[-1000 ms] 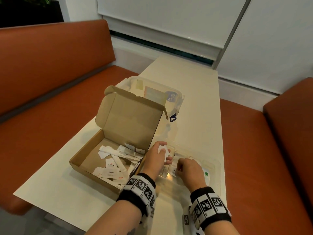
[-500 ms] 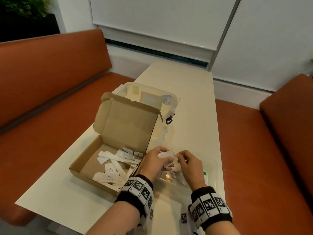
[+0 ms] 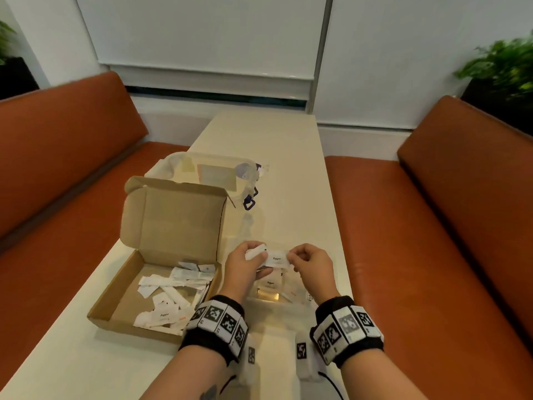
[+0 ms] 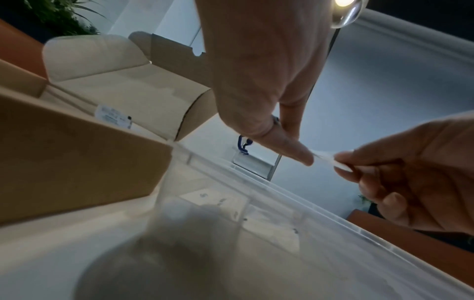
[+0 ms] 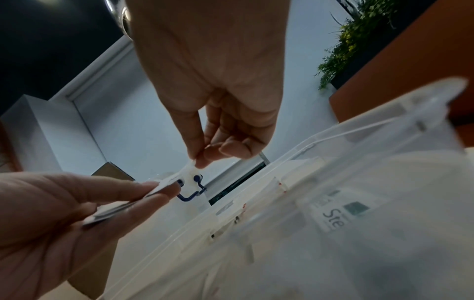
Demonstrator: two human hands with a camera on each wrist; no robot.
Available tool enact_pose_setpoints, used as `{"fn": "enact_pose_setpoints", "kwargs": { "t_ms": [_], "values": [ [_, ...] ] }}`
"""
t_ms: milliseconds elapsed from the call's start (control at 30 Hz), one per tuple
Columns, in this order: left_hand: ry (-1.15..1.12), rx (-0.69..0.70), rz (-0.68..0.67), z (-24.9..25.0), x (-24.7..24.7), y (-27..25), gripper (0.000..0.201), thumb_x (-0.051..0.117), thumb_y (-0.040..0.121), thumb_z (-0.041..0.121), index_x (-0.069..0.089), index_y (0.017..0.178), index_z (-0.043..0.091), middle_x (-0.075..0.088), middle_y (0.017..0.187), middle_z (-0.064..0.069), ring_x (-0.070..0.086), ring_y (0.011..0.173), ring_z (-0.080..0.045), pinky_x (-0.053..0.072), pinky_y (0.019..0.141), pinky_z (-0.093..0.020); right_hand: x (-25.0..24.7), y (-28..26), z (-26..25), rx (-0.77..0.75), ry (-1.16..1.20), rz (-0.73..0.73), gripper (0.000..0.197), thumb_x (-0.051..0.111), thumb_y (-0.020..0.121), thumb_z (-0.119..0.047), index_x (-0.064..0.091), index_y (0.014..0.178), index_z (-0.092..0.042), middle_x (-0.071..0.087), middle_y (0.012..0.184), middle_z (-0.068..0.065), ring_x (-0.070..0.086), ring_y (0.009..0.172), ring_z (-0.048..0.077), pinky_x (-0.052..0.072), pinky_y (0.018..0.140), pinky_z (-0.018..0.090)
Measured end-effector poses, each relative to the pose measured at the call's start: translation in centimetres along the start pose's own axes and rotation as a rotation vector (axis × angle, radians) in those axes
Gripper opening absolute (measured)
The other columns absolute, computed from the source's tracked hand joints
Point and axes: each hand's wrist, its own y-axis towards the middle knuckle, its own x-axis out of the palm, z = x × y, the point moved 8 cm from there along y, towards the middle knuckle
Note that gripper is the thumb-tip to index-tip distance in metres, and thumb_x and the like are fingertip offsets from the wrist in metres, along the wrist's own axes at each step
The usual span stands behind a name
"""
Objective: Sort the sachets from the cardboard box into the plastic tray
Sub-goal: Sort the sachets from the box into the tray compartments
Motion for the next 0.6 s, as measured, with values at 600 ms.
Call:
{"fn": "enact_pose_setpoints", "kwargs": {
  "t_ms": [600],
  "values": [
    [0.018,0.143,0.166,-1.8,-3.6,1.1,0.032,0.042,0.096,0.003,0.061,0.093,0.029,0.067,0.098,-0.002,0.067,0.095,-0.015,0.056,0.068,-0.018,3.3,-0.9,2.3,0.027,-0.399,-0.081,0.011,0.064,0.082,-0.015,0.074,0.077,-0.014,0.067,0.080,0.000,0.059,0.082,0.013,0.047,0.071,0.024]
  ]
}}
